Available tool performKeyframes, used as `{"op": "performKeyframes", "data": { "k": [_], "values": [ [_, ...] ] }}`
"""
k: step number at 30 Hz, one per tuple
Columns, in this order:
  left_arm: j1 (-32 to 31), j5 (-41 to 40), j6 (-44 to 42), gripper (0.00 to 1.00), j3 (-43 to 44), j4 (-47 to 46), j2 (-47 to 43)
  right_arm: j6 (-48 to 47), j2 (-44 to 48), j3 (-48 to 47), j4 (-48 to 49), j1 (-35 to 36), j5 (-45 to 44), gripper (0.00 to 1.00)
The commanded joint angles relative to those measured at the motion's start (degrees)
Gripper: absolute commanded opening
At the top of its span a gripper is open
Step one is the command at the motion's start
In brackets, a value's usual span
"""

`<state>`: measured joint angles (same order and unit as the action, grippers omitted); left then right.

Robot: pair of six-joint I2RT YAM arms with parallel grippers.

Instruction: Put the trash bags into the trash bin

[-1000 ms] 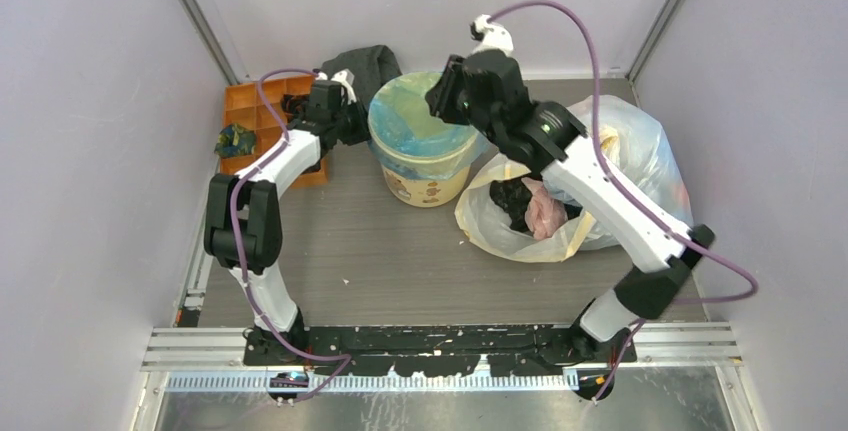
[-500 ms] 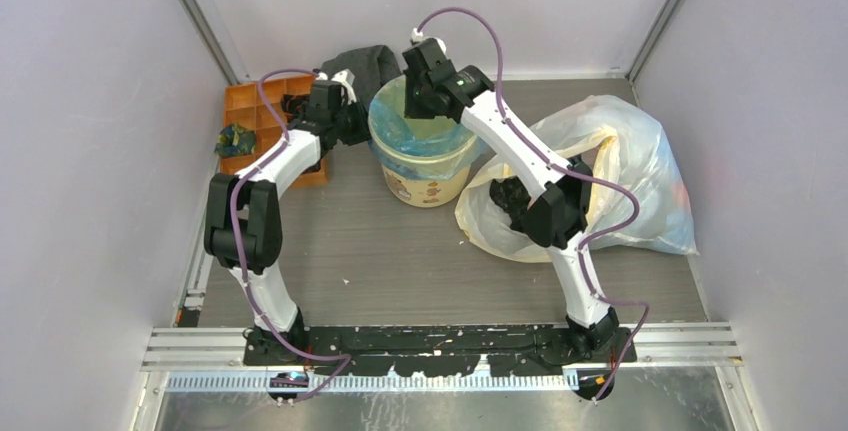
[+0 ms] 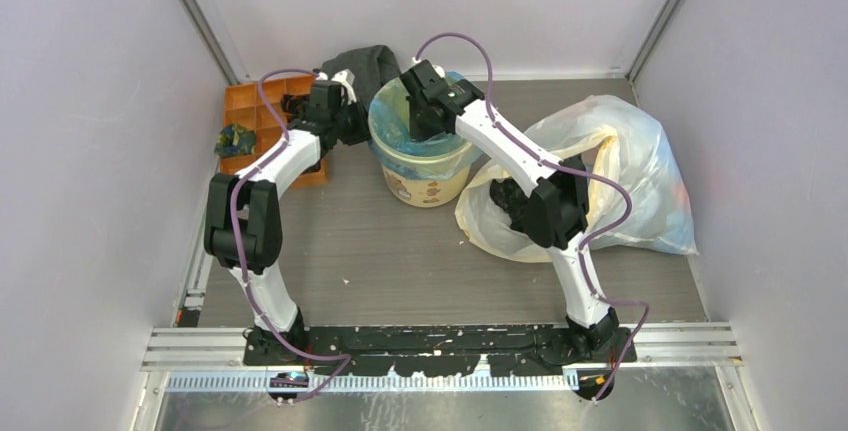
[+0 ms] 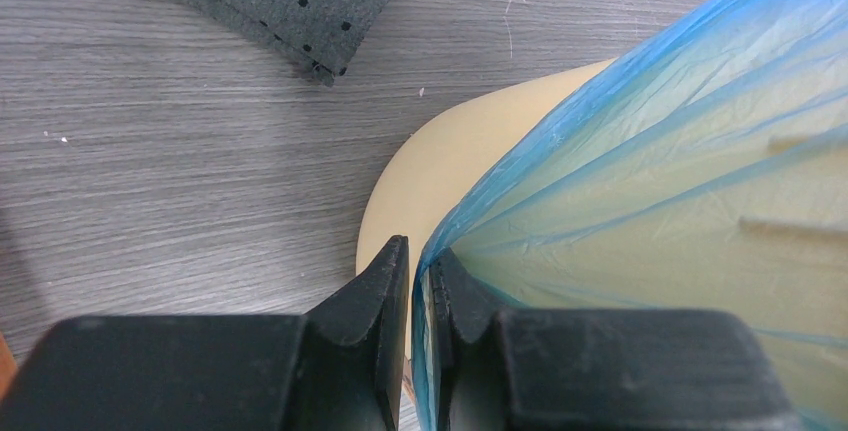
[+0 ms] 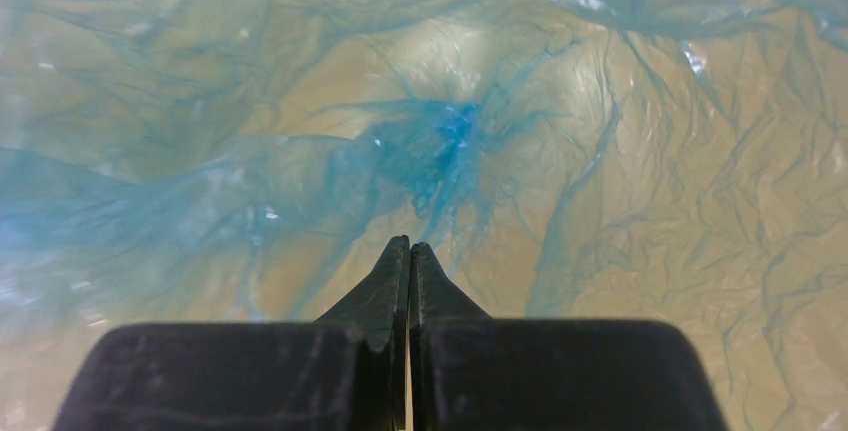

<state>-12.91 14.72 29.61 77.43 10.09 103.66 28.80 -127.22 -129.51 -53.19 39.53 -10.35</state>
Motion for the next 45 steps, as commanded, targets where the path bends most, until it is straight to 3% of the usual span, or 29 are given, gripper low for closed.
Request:
{"op": "performKeyframes", "data": {
  "k": [1, 20, 45],
  "values": [
    [-0.4, 1.3, 0.0, 0.15, 1.8, -1.5, -0.7, -0.7, 3.5, 1.3, 0.5, 0.2, -0.9, 0.01],
    [-0.4, 1.0, -0.5, 0.15, 2.0, -0.9, -0.9, -2.5, -1.1, 3.2, 1.1, 0.2, -0.2, 0.01],
    [-0.4, 0.6, -1.3, 0.15, 2.3, -0.1, -1.5, -9.0, 0.5, 8.6, 2.5, 1.2, -2.3, 0.01]
  ]
}}
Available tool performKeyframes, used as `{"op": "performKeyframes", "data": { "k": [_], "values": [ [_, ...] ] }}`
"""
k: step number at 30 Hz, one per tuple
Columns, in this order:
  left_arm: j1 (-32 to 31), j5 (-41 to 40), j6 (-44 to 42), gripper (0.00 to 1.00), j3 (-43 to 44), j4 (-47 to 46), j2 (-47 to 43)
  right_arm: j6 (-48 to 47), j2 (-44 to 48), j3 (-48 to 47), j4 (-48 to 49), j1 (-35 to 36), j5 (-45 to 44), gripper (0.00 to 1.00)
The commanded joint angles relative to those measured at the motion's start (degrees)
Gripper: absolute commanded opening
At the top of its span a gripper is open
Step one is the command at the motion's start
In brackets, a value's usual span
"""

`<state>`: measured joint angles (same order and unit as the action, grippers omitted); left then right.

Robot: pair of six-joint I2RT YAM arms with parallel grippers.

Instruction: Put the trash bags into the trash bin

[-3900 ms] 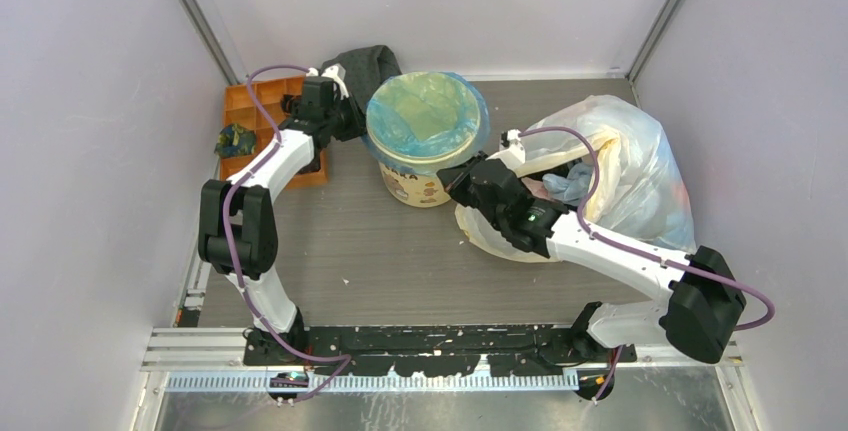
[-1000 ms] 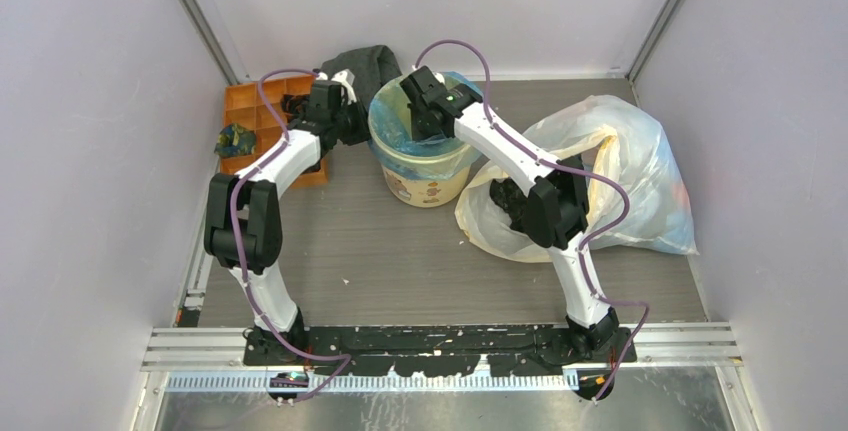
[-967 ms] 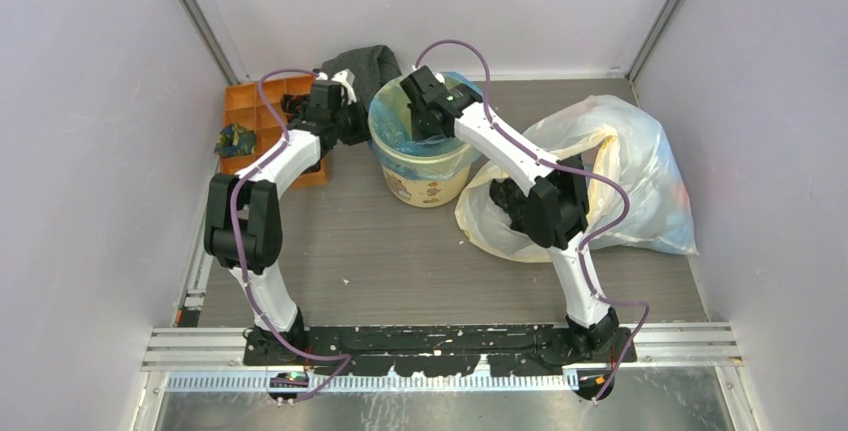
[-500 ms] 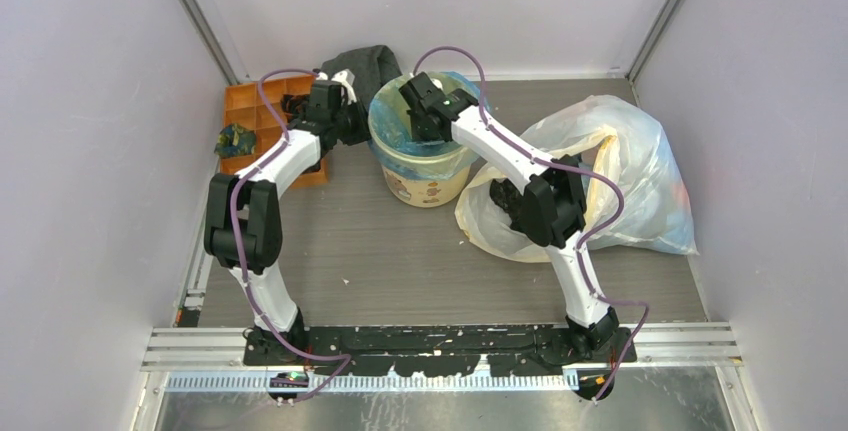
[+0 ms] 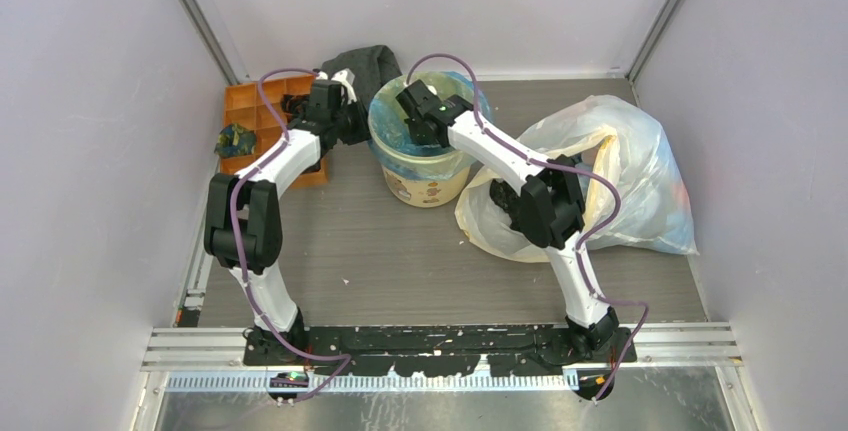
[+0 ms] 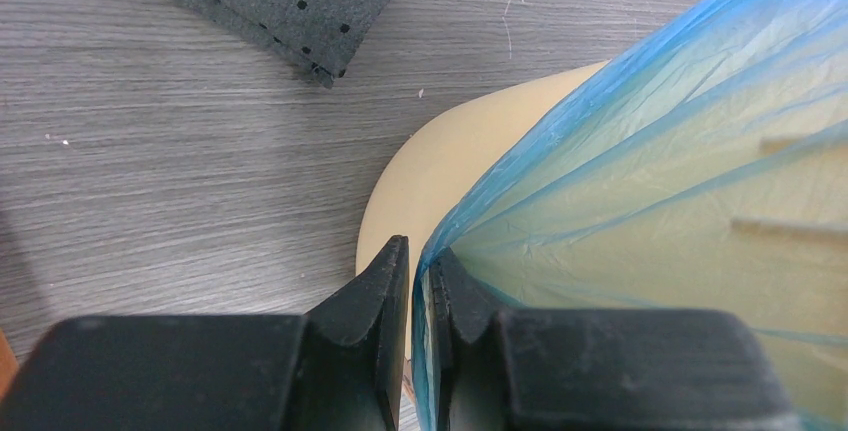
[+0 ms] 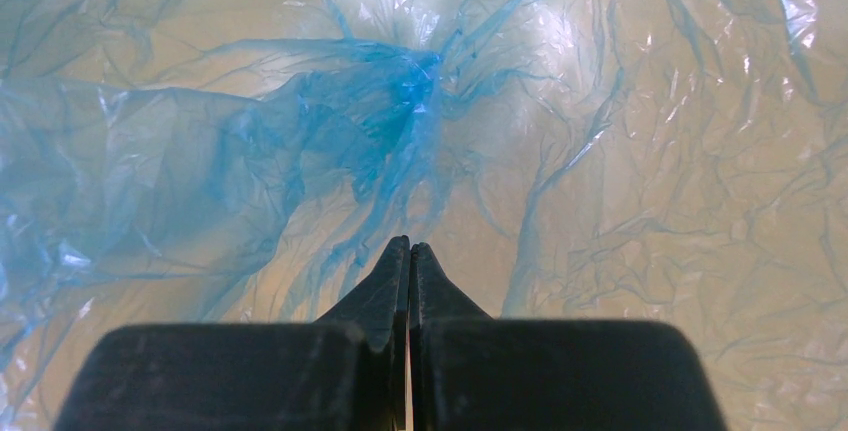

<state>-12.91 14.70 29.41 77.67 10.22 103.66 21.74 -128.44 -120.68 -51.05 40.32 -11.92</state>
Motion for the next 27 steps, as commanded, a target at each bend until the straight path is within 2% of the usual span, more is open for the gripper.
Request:
{"op": "performKeyframes", "data": {
  "k": [1, 22, 27],
  "values": [
    [-0.4, 0.6, -1.1, 0.15, 2.0, -0.2, -1.5, -1.9, 1.7, -0.1, 0.3, 0.4, -0.7, 0.01],
    [-0.4, -0.3, -1.7, 0.16, 2.0, 0.2, -2.4, -0.9, -1.6, -0.7, -1.8, -0.7, 1.8, 0.01],
    [-0.4, -0.6, -1.8, 0.21, 2.1, 0.4, -2.8, -0.6, -2.3, -0.7, -1.9, -0.8, 2.1, 0.01]
  ]
}}
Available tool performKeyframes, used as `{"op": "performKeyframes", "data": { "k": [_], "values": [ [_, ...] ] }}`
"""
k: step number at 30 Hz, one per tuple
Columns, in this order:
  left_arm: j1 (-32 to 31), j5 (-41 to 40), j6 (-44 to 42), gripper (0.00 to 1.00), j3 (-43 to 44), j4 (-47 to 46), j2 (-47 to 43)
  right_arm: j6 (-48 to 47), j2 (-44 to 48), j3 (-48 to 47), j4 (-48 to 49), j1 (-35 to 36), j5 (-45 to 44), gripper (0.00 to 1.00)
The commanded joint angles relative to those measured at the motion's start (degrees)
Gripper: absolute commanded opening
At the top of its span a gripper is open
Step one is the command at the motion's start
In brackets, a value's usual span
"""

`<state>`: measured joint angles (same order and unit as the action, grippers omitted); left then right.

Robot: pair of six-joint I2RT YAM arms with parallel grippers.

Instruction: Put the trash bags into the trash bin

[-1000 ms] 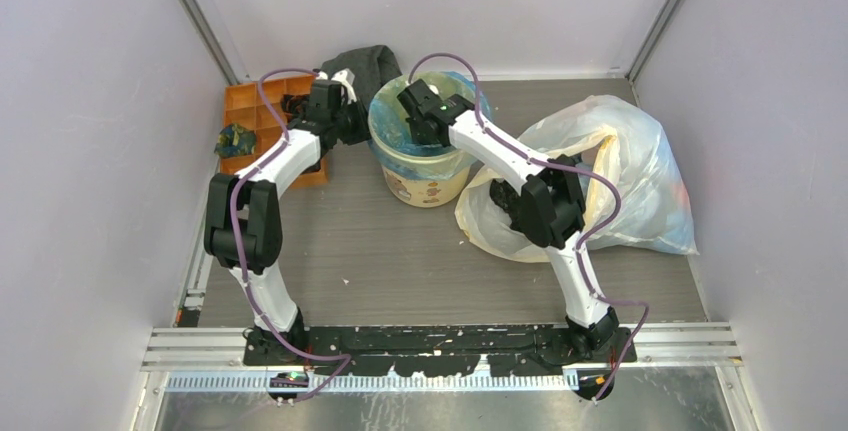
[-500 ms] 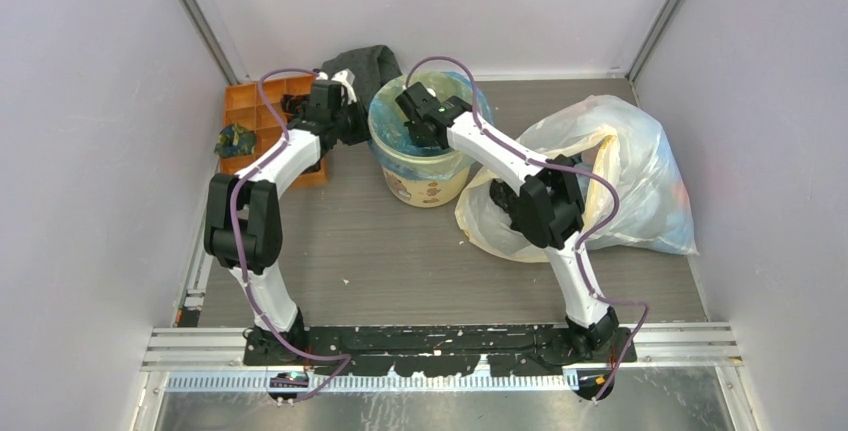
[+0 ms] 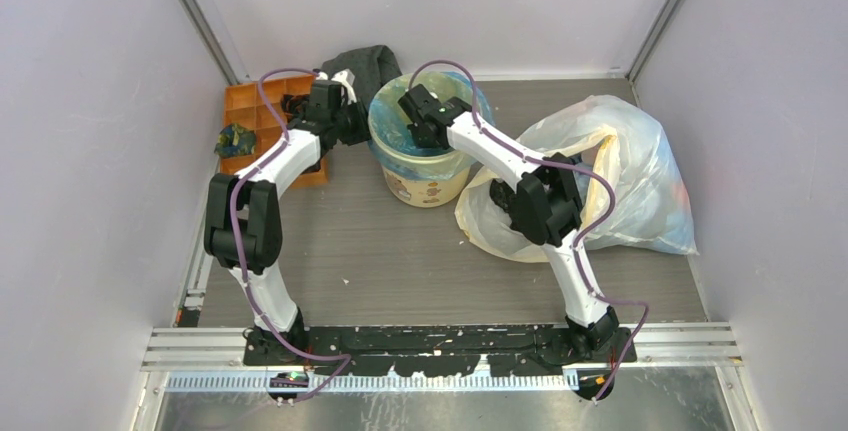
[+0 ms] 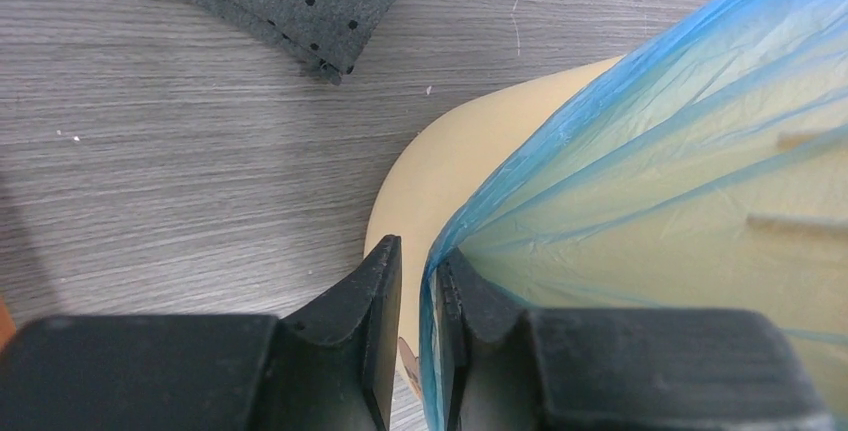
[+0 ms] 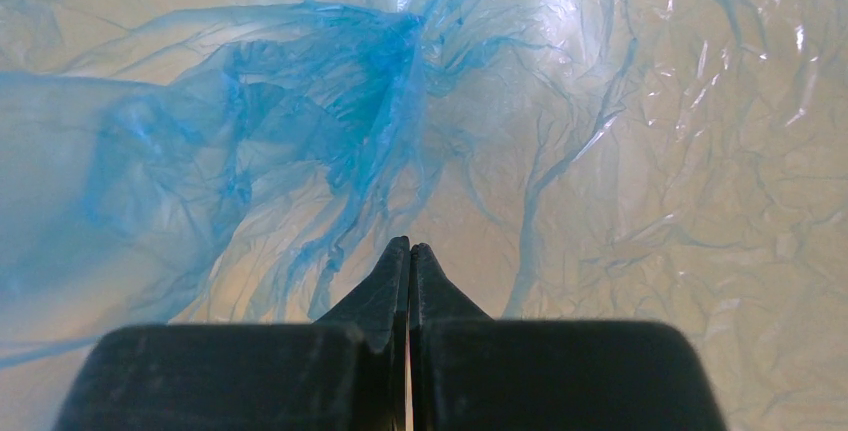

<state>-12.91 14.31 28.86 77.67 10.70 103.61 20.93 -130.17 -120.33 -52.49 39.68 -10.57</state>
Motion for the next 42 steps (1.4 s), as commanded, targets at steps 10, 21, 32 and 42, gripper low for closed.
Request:
{"op": "performKeyframes", "data": {
  "k": [10, 21, 32, 42],
  "values": [
    [0.6, -1.3, -2.2, 0.35, 3.1, 1.4, -5.2, 0.3, -1.0, -0.6, -0.3, -0.5, 1.0, 0.01],
    [1.6, -7.2, -4.1, 0.59, 4.1, 4.5, -9.1, 0.3, -1.7, -1.8, -0.5, -0.5, 1.3, 0.01],
    [3.9, -12.7, -3.9, 0.61, 7.4, 10.3, -11.1, 0.3, -2.1, -2.5, -1.0, -0.5, 1.7, 0.01],
    [3.0, -6.3, -0.3, 0.64, 8.0, 9.8, -16.6, 0.3, -1.9, -2.6, -1.6, -0.5, 1.2, 0.01]
  ]
}}
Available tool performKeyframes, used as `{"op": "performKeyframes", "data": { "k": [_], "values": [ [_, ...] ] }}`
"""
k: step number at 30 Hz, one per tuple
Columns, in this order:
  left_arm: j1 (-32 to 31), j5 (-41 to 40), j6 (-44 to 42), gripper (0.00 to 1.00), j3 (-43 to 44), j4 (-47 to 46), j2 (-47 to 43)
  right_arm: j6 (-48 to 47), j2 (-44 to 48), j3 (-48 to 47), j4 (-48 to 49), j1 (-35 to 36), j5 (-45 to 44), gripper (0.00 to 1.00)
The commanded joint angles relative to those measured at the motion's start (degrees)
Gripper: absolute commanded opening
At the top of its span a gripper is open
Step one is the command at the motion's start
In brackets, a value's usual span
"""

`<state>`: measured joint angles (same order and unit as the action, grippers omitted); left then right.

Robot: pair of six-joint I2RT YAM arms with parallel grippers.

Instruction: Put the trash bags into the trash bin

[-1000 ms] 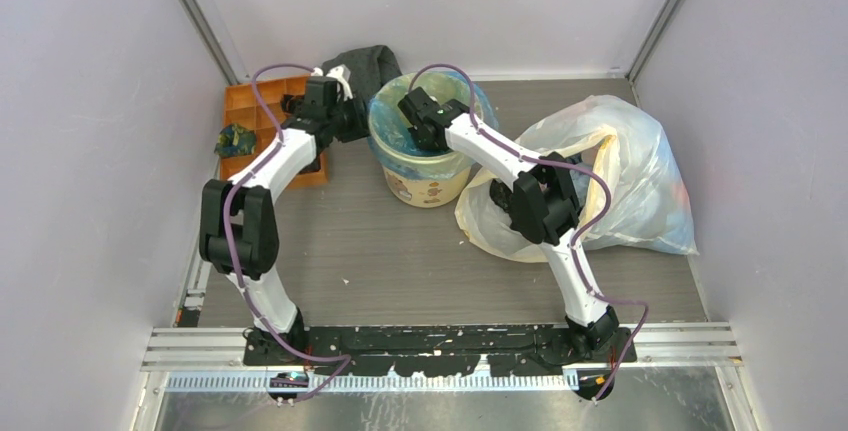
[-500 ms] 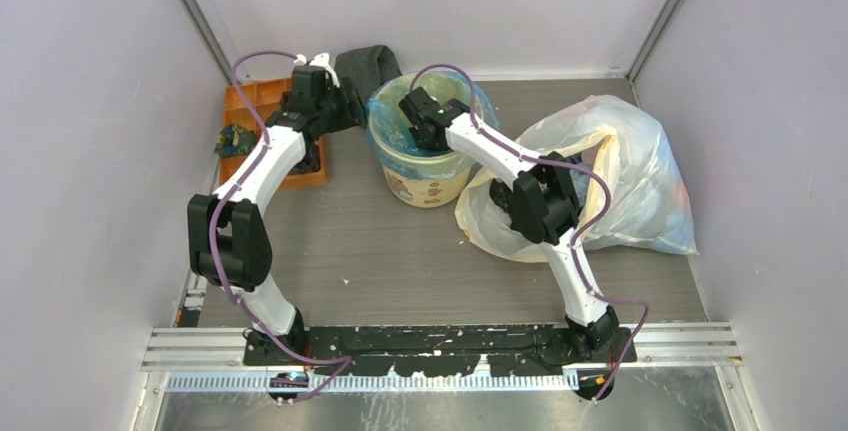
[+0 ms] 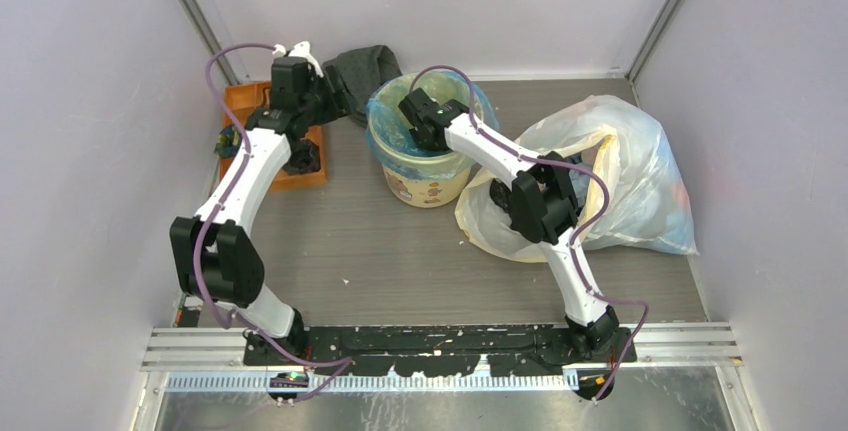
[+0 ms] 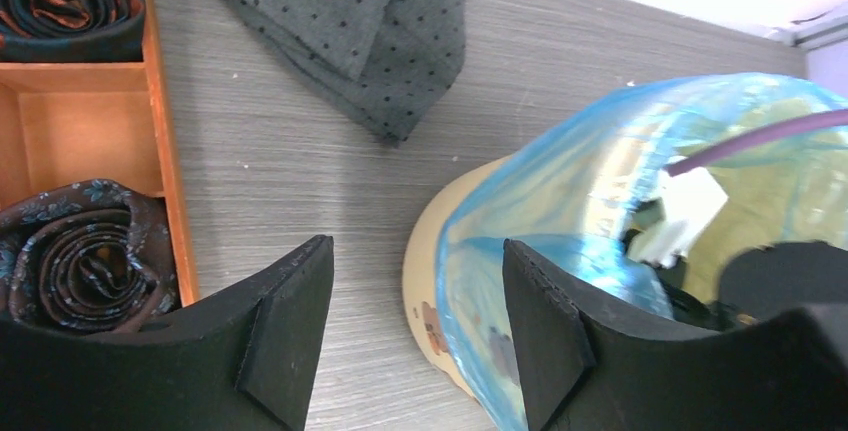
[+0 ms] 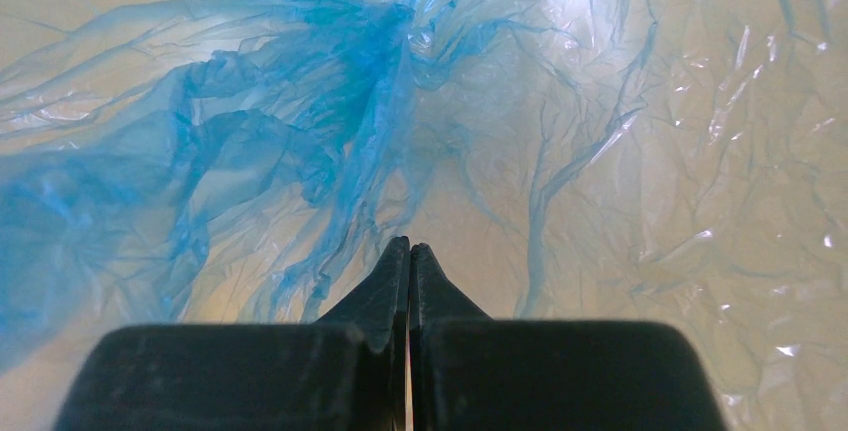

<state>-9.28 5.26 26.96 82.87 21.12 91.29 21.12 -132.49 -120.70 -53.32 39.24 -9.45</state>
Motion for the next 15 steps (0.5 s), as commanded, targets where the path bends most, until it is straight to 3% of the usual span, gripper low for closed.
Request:
{"op": "performKeyframes", "data": {
  "k": [1, 15],
  "values": [
    [-1.0, 3.0, 1.7, 0.65, 3.0, -0.3, -4.7, 0.1, 0.4, -2.2, -0.7, -0.1, 0.1, 0.01],
    [-9.8, -3.4, -2.9, 0.61, 6.2, 7.6, -4.1, 0.7, 0.5, -0.6, -1.3, -0.1, -1.1, 0.01]
  ]
}}
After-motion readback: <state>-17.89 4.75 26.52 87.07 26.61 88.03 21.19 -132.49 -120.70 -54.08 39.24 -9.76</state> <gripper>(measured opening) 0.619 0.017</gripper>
